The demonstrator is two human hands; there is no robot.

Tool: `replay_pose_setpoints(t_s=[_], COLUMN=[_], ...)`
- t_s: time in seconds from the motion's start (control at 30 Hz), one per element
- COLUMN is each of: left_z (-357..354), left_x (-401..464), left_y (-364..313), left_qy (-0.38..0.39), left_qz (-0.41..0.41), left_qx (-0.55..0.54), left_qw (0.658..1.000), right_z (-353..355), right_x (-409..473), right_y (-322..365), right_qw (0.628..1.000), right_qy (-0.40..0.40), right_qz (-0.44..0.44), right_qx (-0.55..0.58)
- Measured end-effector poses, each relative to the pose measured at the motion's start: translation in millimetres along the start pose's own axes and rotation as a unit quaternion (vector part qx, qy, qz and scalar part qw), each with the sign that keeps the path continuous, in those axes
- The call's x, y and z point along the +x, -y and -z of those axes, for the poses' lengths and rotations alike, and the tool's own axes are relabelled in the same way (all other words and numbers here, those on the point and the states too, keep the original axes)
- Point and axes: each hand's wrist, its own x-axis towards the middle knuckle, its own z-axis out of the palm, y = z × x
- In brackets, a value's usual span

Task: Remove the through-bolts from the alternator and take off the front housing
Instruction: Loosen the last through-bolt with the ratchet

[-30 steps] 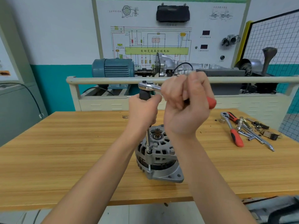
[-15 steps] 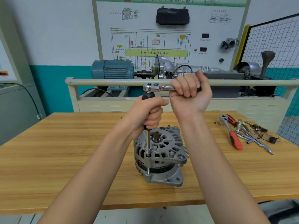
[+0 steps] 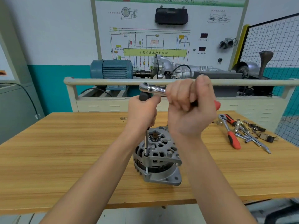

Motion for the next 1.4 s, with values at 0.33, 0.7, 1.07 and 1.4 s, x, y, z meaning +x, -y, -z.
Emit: replay_pose_setpoints(t_s=[0.33,0.7,1.07,1.4], left_z=[15.1,4.9,8.2,20.4], left_x=[9.0,8.6,7.8,17.1], left_y=[-6.9,-1.4,1.2,-6.8], left_qy=[0.231,0.108,0.079,0.346], left_qz=[0.028,0.029,-0.011,0.093], left_qx=[-0.047,-0.038,-0.024,-0.090], left_qw=[0.971,0.993,0.997,0.929], right_z=[45.2,11.7,4.5,46.0], right_x=[39.9,10.5,9.4,33.0], right_y=[-23.0,2.4,0.5,-17.3], right_qw=[0.873,0.987,0.995,0.890], right_qy=[-0.191,-0.094,-0.042,-0.157], right_qz=[-0.281,-0.099,-0.058,-0.237], right_qx=[0.351,0.090,0.066,0.356])
